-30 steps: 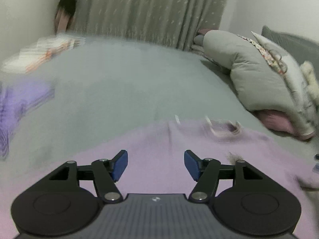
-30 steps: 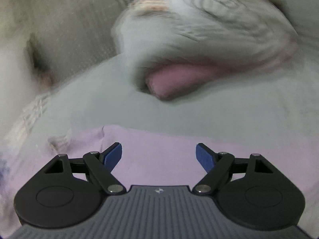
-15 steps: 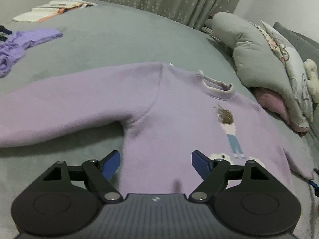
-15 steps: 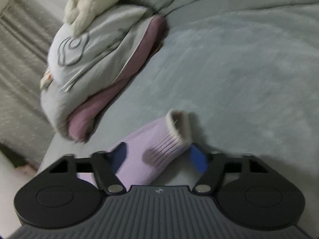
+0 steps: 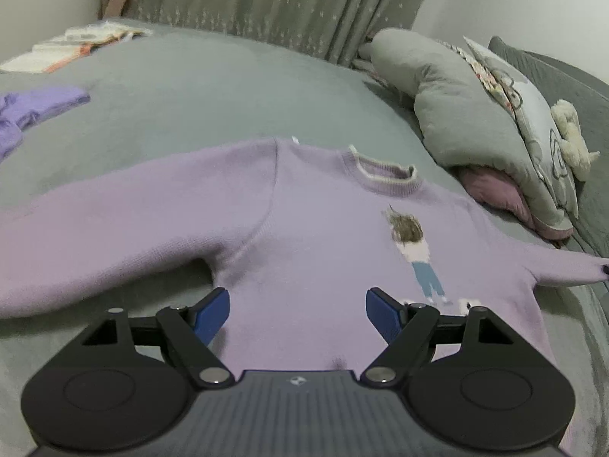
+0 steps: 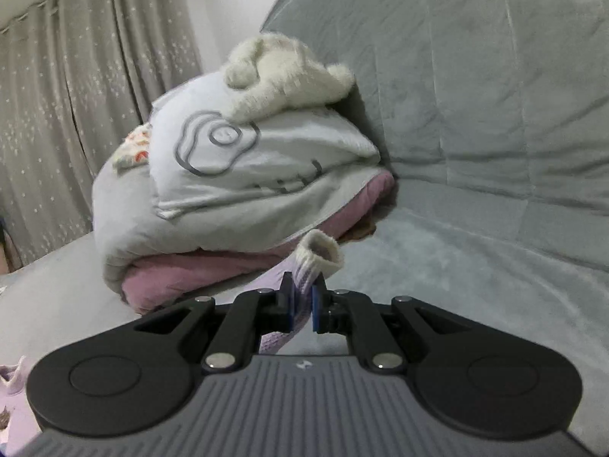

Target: Fold clothes

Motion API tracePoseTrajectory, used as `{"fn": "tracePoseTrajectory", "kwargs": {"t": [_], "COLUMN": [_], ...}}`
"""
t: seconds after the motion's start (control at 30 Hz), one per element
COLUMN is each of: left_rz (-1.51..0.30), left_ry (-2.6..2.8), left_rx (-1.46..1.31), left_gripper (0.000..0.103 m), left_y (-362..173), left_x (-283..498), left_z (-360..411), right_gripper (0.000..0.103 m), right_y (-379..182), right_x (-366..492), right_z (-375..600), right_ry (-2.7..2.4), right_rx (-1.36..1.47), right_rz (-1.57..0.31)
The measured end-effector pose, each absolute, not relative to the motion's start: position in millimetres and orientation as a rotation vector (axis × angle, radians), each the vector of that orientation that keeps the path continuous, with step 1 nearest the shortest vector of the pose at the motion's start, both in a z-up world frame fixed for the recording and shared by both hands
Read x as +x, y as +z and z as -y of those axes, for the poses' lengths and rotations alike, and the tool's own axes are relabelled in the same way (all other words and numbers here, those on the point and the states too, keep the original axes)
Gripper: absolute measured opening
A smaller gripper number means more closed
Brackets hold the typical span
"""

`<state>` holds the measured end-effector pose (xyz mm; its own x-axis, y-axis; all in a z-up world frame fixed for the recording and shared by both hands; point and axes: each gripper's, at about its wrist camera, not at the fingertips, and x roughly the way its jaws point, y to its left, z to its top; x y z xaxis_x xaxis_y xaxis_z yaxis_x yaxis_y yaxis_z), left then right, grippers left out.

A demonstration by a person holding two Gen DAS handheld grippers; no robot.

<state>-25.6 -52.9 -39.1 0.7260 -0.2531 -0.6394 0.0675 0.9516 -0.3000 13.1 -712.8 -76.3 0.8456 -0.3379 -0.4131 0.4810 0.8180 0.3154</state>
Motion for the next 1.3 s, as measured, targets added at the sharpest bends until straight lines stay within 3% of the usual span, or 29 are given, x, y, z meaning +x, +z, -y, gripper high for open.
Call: {"fn": "tracePoseTrajectory", "kwargs": {"t": [0.13, 0.27, 0.33, 0.53, 0.8, 0.93, 1.13, 1.2, 1.3], "left_rz": [-0.735, -0.764, -0.77, -0.795, -0.84, -0.955, -0.928, -0.928, -0.938], "left_ry": [-0.181, -0.153, -0.153, -0.171, -0.202, -0.283, -0.285, -0.3, -0.307], "left_rx": [-0.237, -0.275, -0.3, -0.388, -0.451, -0.536, -0.533, -0.532, -0.518], "left_gripper": [0.079, 0.079, 0.079, 0.079, 0.079, 0.078, 0.079, 0.074, 0.034], "left_y": [-37, -39, -39, -41, -54, -89, -100, -99, -99], "left_x": [-29, -34, -39, -75, -132, -154, -157, -161, -165], "left_z": [53, 42, 37, 19, 24, 42, 46, 47, 50], "right_gripper": [0.028, 0.056, 0.057, 0.056, 0.057, 0.056, 0.056, 0.057, 0.056], "right_y": [-102, -62, -54, -87, -116, -129, -136, -142, -147], "right_x": [14, -11, -17, -10, -48, -83, -128, -142, -160], "right_z": [715, 702, 689, 638, 603, 565, 542, 538, 537], "right_ry": [-0.589, -0.541, -0.448, 0.026, 0.143, 0.2, 0.25, 0.262, 0.279], "right_rx": [0.465, 0.583, 0.603, 0.705, 0.824, 0.856, 0.88, 0.891, 0.894], "right_rz": [-0.534, -0.329, -0.287, -0.554, -0.65, -0.71, -0.738, -0.752, -0.747]}}
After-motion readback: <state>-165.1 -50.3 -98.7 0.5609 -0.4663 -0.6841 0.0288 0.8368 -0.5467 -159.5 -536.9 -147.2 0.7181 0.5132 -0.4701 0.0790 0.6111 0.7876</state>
